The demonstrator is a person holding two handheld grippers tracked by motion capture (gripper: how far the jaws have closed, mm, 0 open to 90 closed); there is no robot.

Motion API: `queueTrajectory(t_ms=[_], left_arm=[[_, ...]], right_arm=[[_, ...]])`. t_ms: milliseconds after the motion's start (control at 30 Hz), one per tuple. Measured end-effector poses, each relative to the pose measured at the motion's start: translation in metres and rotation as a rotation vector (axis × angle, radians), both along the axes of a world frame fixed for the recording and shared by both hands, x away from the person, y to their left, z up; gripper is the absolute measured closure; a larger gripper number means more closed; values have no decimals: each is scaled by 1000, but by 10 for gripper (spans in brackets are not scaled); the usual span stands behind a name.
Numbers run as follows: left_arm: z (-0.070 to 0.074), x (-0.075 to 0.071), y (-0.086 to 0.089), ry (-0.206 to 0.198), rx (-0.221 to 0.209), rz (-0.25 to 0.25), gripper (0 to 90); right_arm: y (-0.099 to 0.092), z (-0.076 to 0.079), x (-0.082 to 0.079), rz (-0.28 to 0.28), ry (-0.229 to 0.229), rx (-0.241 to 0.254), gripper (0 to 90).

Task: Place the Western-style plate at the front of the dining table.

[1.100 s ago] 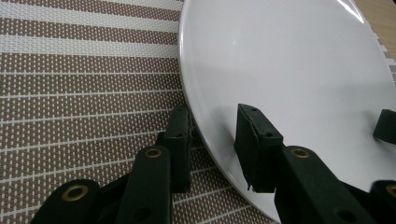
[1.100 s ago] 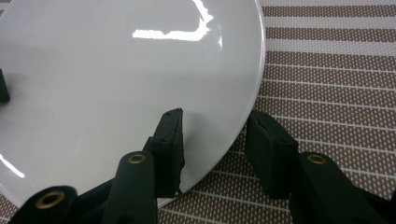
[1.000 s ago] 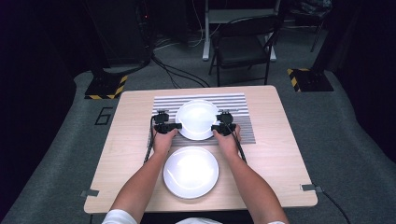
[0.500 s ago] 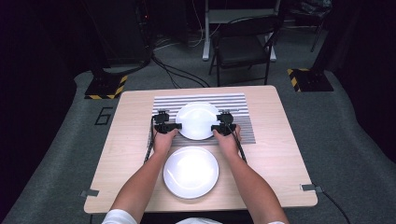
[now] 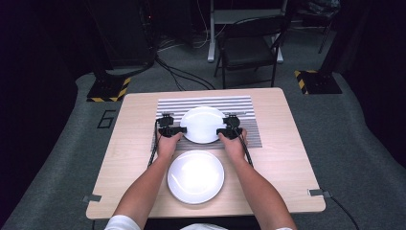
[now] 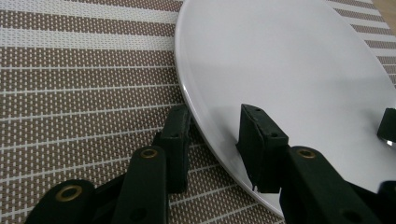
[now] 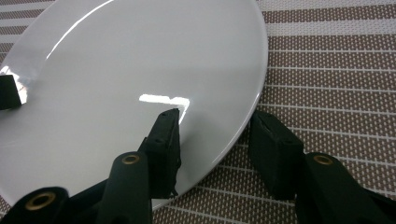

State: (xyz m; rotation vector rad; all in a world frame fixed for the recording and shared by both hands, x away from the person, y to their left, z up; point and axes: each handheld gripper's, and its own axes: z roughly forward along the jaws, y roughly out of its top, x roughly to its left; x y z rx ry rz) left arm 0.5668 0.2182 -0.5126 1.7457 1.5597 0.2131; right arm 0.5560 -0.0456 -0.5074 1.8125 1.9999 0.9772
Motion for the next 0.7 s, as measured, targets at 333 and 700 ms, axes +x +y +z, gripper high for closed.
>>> queueTrajectory(t_ms=[333,700], left_arm=[[1,-1,0,-17,12,-1,592],[8,-4,5,-30,15,4,547]], right_arm=[[1,3,-2,-7,-26,-26,520],[1,5,-4,9,-34,-37,486]])
